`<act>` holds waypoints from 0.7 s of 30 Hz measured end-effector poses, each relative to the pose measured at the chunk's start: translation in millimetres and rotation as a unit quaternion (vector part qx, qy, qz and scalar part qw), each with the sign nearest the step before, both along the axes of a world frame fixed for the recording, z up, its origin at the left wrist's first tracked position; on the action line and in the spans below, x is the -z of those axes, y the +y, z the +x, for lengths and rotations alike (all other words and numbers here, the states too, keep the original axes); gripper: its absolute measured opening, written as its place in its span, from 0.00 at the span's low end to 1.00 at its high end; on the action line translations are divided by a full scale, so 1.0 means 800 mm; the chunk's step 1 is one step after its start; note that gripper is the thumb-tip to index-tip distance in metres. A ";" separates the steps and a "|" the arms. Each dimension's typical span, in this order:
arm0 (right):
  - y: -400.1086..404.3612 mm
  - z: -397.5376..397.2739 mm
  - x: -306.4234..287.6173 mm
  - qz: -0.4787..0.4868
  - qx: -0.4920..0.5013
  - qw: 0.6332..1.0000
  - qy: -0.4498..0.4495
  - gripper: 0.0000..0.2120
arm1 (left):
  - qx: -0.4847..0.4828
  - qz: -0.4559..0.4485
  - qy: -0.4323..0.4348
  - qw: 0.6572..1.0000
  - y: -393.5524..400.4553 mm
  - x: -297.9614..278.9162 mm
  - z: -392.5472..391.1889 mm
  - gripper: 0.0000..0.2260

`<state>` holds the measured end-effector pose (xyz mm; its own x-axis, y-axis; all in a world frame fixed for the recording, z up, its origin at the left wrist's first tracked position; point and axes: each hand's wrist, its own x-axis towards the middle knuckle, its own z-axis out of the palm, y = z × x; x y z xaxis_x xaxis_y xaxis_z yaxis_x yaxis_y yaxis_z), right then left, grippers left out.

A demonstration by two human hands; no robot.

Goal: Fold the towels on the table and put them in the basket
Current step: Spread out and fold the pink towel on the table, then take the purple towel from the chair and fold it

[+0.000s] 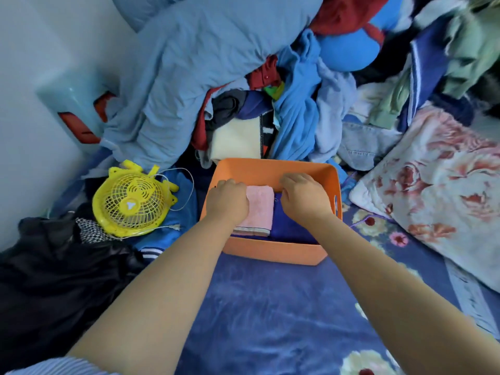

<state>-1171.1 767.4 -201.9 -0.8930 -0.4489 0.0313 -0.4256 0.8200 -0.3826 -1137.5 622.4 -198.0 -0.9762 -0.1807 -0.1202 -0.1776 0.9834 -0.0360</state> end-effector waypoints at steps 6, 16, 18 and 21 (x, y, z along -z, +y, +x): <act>0.032 0.095 -0.077 0.019 0.011 0.999 0.045 0.20 | 0.027 -0.011 0.047 0.998 0.033 -0.077 0.096 0.13; 0.049 0.275 -0.158 0.028 0.094 0.987 0.127 0.17 | 0.102 -0.022 0.076 0.992 0.035 -0.160 0.243 0.14; 0.055 0.322 -0.170 0.014 0.130 0.982 0.136 0.16 | 0.141 -0.014 0.080 0.987 0.036 -0.170 0.276 0.14; 0.075 0.378 -0.185 0.021 0.183 0.975 0.127 0.18 | 0.190 -0.015 0.079 0.979 0.055 -0.181 0.310 0.14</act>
